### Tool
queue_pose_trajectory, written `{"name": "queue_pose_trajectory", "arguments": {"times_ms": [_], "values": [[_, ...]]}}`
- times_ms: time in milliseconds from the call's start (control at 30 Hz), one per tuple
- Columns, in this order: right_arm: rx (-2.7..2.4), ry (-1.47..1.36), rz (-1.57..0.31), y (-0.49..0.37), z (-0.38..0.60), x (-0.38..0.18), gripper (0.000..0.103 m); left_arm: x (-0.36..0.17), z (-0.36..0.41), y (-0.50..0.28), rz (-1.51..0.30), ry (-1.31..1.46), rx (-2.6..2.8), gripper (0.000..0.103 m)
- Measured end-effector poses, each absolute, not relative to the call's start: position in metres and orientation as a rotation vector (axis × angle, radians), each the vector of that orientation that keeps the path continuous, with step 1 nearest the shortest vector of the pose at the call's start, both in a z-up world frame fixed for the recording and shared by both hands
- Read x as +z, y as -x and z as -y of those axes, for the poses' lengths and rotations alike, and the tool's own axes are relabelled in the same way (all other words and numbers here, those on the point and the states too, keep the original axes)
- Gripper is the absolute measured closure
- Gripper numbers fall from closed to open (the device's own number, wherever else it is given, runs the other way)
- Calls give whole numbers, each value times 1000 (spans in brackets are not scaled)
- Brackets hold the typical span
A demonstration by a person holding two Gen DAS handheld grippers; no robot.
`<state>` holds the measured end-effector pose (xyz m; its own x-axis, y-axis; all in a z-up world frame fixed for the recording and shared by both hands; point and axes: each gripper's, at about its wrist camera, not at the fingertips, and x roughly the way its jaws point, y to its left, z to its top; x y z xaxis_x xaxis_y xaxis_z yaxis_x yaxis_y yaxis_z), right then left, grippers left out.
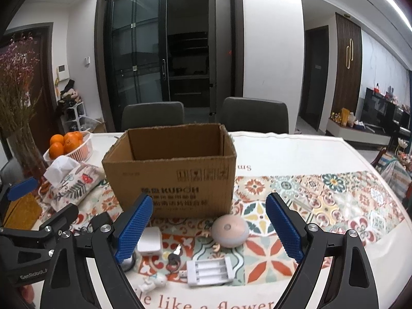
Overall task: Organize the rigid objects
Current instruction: 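Withdraw both tools from the box back toward the remaining items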
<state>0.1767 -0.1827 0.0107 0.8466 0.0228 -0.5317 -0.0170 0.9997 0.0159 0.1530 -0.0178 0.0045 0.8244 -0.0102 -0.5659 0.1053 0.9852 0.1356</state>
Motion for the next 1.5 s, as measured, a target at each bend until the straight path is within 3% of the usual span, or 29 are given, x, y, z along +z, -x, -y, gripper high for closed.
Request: {"name": "queue_pose_trajectory", "arguments": {"times_ms": [200,1500], "values": [[15,-27,-586,-168,184,-7,8,-13,19,-143,-629,-175,-66,4],[15,-62,-880,-180,184,-126,8,-127,16,-170,-886,-117,-151,8]]}}
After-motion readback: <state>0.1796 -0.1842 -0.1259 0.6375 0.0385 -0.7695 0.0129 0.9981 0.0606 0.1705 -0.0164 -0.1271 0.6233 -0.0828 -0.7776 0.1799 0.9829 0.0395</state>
